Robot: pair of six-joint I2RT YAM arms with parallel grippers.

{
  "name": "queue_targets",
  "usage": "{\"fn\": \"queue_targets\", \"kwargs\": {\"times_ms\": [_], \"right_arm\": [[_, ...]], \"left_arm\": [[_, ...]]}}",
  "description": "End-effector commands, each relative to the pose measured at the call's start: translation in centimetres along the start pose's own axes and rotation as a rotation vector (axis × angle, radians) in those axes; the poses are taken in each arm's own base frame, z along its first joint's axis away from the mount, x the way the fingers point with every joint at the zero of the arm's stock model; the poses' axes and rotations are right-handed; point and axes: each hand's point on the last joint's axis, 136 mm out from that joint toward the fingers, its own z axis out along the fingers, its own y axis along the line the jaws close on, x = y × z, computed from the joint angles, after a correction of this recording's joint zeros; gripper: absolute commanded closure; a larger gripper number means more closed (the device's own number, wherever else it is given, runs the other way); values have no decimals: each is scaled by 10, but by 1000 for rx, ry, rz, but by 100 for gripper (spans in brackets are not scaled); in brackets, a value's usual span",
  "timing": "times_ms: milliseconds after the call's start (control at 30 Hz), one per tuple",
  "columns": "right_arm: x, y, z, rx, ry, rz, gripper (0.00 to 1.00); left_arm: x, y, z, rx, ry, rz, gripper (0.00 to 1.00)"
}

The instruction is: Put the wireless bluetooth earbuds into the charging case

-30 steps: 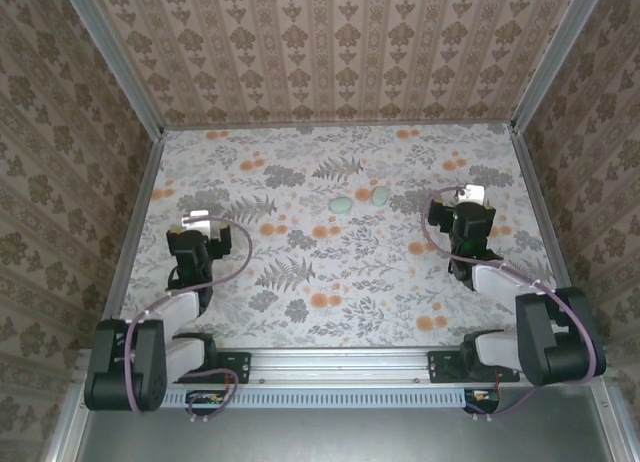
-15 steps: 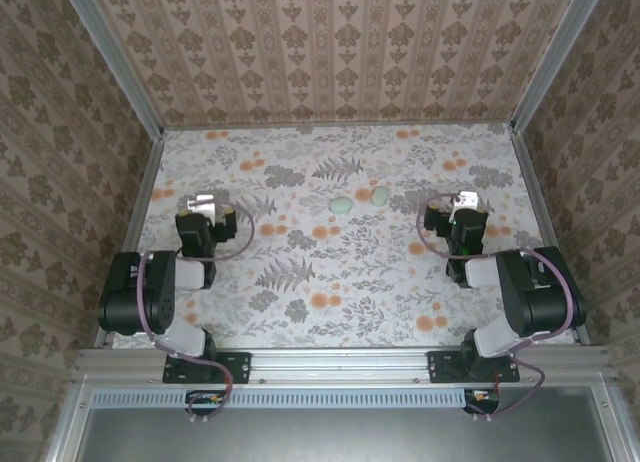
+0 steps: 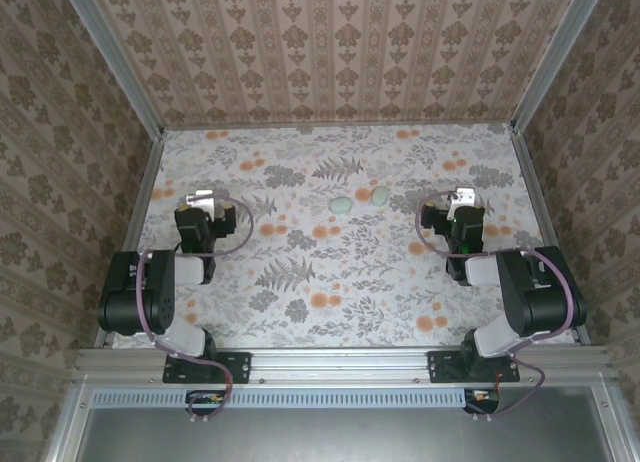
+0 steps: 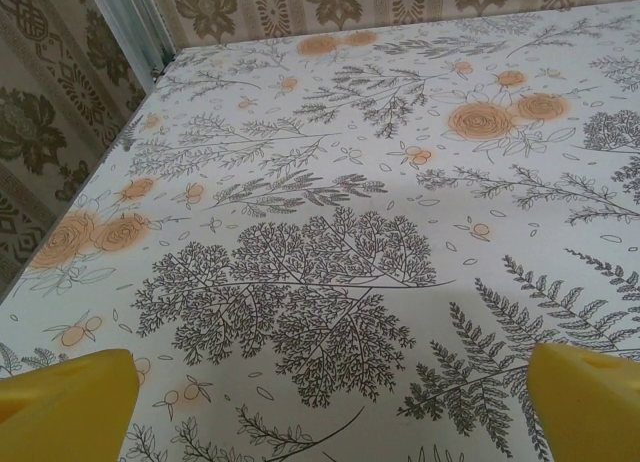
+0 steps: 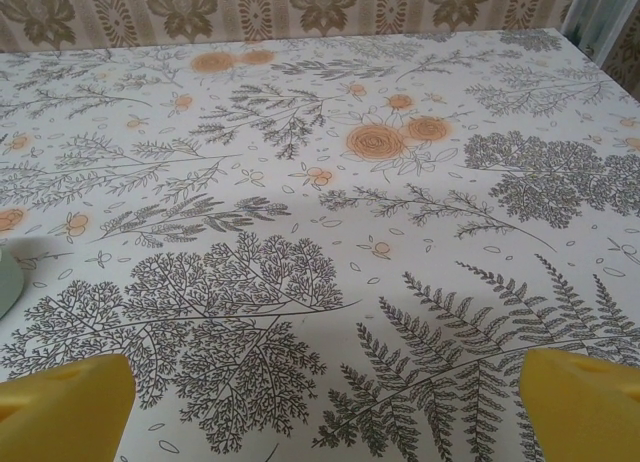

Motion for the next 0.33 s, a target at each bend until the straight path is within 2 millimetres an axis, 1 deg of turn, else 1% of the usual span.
{"fn": "queue_targets", "kwargs": {"times_ms": [0,100,300], "right_arm": [[-11,4,2,-19,-25,-3,0],[-10,9,4,-38,-16,-16,0],[-10,9,3,-46,-19,-11,0]], "left_arm": [[-6,-1,0,9,-16,-13,0],[-6,-1,0,8,-16,-12,0],[-5,-1,0,9,-15,-12,0]]}}
